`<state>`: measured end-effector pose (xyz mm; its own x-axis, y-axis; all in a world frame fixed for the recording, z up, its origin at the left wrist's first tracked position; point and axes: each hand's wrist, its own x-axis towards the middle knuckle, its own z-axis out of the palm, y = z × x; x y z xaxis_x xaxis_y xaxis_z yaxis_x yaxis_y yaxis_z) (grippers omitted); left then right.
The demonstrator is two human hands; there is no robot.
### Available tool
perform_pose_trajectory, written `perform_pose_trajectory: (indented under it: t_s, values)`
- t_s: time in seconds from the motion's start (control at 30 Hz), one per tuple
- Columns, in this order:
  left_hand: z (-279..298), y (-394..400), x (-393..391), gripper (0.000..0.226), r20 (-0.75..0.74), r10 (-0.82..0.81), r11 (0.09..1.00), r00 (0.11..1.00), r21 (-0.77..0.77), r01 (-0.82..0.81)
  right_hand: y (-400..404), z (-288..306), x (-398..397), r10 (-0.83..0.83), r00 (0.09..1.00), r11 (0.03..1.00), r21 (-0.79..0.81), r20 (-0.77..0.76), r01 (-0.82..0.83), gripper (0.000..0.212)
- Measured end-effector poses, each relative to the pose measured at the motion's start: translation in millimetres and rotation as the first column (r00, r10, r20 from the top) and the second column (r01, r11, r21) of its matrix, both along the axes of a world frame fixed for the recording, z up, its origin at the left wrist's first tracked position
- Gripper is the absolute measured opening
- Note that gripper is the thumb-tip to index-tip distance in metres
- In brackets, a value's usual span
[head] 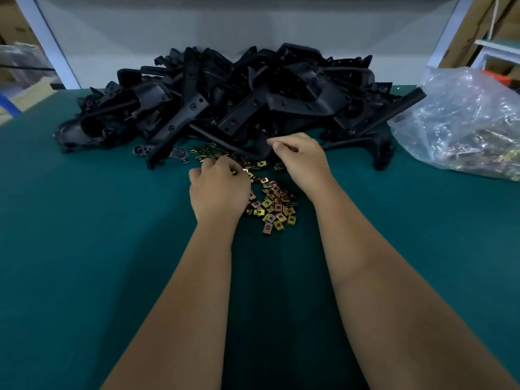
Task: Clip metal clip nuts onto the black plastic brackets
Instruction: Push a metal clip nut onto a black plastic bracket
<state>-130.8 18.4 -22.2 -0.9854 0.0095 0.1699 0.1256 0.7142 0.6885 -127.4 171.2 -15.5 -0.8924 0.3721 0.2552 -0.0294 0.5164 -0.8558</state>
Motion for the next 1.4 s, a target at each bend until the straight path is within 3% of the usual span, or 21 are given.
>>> perform_pose_trajectory:
  t_s: [0.07, 0.2, 0.23, 0.37, 0.43, 0.53, 0.7, 0.77, 0.83, 0.9, 1.03, 1.13, 1.23, 1.3, 1.4]
  values:
    - [0, 0, 0, 0.028, 0.003, -0.006, 1.0, 1.0, -0.013, 0.006, 0, 2, 7, -0.056, 0.995, 0.992, -0.117, -0.085, 0.046, 0.01]
    - [1, 0, -1, 0.031, 0.026, -0.023, 1.0, 0.999, -0.003, 0.023, 0, 2, 14, -0.141, 0.982, 0.968, -0.225, -0.126, 0.11, 0.01]
    - [1, -1, 0, 0.033, 0.027, -0.029, 1.0, 0.999, -0.002, 0.029, -1, 2, 15, -0.112, 0.988, 0.971, -0.222, -0.108, 0.086, 0.009]
    - [1, -2, 1, 0.039, 0.02, -0.049, 0.998, 0.999, -0.026, 0.049, -10, 3, 16, 0.103, 0.991, 0.994, -0.049, 0.08, -0.099, 0.036]
    - [1, -2, 1, 0.04, 0.026, -0.052, 0.998, 0.998, -0.03, 0.053, -13, 3, 16, 0.085, 0.996, 0.996, 0.009, 0.033, -0.085, 0.031]
    - [3, -3, 0, 0.034, 0.038, -0.045, 0.999, 0.998, 0.013, 0.044, -14, 7, 20, -0.024, 0.992, 0.99, -0.142, -0.126, 0.006, 0.011]
    - [6, -1, -1, 0.033, 0.037, -0.029, 0.994, 0.999, 0.106, 0.025, -14, 1, 30, -0.184, 0.966, 0.865, -0.497, -0.182, 0.071, 0.017]
    - [8, 2, 0, 0.031, 0.002, -0.059, 0.972, 0.998, 0.227, 0.057, -16, 1, 38, -0.157, 0.969, 0.819, -0.573, -0.192, 0.019, 0.017]
    - [10, 6, 4, 0.02, -0.01, -0.135, 0.841, 0.991, 0.528, 0.12, -22, 3, 43, -0.079, 0.97, 0.804, -0.59, -0.23, -0.074, 0.02]
    - [13, 8, 9, 0.018, -0.027, -0.181, 0.661, 0.983, 0.737, 0.142, -31, 5, 46, 0.001, 0.966, 0.859, -0.494, -0.26, -0.134, 0.023]
    - [15, 2, 3, 0.022, 0.026, -0.043, 0.435, 0.999, 0.901, -0.005, -43, 7, 47, 0.133, 0.97, 0.944, -0.272, -0.204, -0.186, 0.022]
    - [14, -11, -9, 0.029, 0.146, -0.062, 0.205, 0.987, 0.97, -0.131, -42, 5, 46, 0.006, 0.988, 0.994, -0.108, -0.156, -0.023, 0.021]
    - [12, -16, -17, 0.032, 0.218, -0.07, 0.055, 0.973, 0.975, -0.215, -39, 1, 40, -0.131, 0.989, 0.981, 0.135, -0.07, 0.14, 0.023]
    - [12, -13, -20, 0.03, 0.236, -0.06, 0.002, 0.97, 0.972, -0.236, -38, -1, 32, -0.089, 0.994, 0.963, 0.262, 0.068, 0.068, 0.027]
    - [10, -6, -16, 0.031, 0.209, -0.049, 0.097, 0.977, 0.974, -0.204, -40, -2, 23, -0.031, 0.972, 0.872, 0.482, 0.233, -0.088, 0.041]
